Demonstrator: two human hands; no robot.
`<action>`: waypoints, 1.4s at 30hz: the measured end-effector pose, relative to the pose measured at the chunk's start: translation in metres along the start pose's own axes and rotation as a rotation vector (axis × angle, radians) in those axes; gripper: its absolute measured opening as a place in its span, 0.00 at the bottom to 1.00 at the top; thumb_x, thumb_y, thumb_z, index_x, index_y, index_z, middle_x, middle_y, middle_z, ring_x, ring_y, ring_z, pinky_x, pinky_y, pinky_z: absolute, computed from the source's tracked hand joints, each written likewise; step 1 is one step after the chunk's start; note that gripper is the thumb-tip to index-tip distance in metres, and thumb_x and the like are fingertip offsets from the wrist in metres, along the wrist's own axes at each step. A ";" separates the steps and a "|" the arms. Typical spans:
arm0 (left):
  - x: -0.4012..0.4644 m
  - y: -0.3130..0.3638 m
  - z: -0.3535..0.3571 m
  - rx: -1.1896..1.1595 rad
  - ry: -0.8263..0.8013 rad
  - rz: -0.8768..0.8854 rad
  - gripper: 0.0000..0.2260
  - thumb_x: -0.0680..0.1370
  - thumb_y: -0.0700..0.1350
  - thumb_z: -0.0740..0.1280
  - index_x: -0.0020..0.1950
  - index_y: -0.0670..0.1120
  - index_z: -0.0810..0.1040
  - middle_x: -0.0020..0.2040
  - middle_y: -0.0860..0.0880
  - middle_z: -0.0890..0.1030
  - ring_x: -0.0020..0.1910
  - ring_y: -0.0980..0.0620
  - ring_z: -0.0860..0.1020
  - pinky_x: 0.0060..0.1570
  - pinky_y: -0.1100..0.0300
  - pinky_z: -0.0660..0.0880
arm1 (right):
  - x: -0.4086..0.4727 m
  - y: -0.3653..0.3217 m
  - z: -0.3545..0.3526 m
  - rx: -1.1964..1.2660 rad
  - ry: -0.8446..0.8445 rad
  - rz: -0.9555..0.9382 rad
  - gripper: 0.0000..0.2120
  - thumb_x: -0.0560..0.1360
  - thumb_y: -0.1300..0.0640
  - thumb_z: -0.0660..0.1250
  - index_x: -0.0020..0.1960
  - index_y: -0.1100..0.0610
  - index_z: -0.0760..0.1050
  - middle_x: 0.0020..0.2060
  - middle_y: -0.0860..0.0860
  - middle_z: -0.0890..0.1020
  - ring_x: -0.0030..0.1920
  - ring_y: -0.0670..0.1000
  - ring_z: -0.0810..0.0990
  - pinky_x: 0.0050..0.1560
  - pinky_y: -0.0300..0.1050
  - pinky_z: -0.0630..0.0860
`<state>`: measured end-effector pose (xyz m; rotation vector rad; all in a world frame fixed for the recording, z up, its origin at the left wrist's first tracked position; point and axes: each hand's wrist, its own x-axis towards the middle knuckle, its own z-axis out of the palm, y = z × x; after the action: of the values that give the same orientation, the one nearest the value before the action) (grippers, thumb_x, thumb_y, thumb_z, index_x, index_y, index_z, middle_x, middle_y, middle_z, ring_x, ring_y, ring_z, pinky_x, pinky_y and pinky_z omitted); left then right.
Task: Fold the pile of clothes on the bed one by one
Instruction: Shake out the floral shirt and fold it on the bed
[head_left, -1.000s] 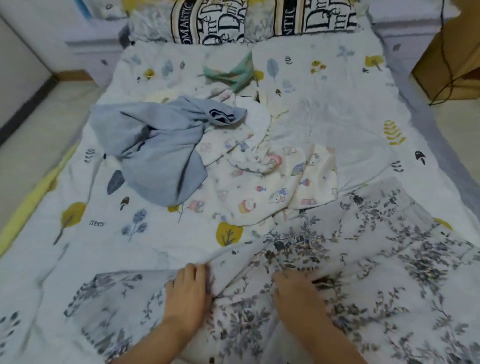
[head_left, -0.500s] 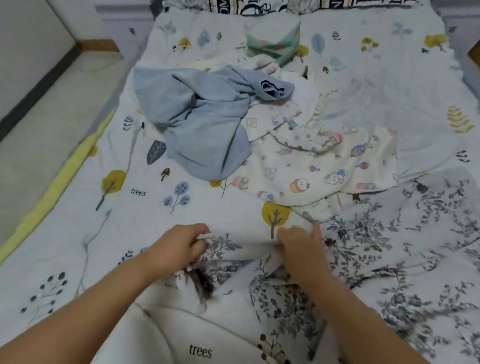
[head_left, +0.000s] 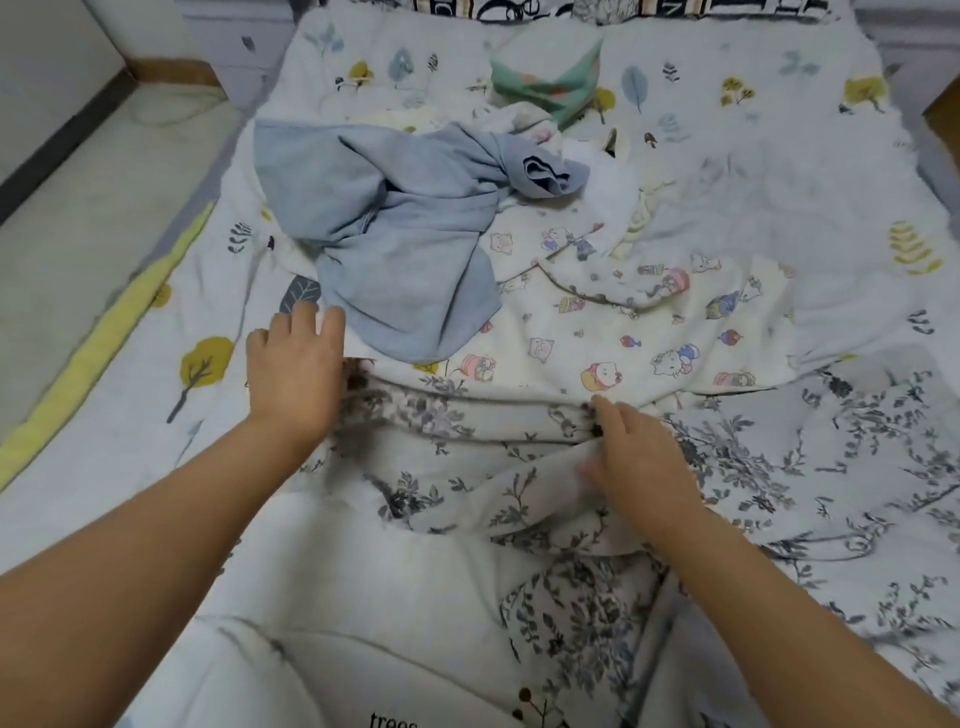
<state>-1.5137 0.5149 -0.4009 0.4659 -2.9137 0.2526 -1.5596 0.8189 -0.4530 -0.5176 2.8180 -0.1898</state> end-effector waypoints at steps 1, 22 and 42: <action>-0.006 0.003 0.006 -0.016 0.063 0.078 0.17 0.66 0.28 0.65 0.54 0.33 0.74 0.53 0.30 0.75 0.47 0.32 0.75 0.42 0.45 0.69 | -0.006 0.005 0.006 -0.063 -0.058 -0.012 0.31 0.76 0.50 0.62 0.74 0.54 0.54 0.65 0.54 0.69 0.65 0.55 0.67 0.65 0.51 0.65; -0.052 -0.061 -0.028 -0.812 -0.932 0.241 0.08 0.71 0.46 0.72 0.36 0.58 0.79 0.27 0.60 0.77 0.27 0.64 0.73 0.30 0.69 0.68 | -0.096 0.055 -0.080 0.176 -0.307 -0.142 0.08 0.76 0.47 0.63 0.39 0.45 0.68 0.35 0.41 0.76 0.37 0.39 0.73 0.37 0.34 0.69; -0.045 -0.068 0.075 -0.187 -0.813 -0.263 0.19 0.74 0.52 0.67 0.64 0.52 0.73 0.61 0.44 0.75 0.59 0.42 0.73 0.57 0.54 0.72 | 0.047 0.037 -0.047 0.141 -0.117 -0.026 0.02 0.77 0.55 0.63 0.49 0.53 0.73 0.43 0.54 0.79 0.42 0.53 0.73 0.38 0.44 0.65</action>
<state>-1.4607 0.4500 -0.4729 1.1270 -3.5166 -0.3277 -1.6270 0.8396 -0.4259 -0.5153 2.6615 -0.3483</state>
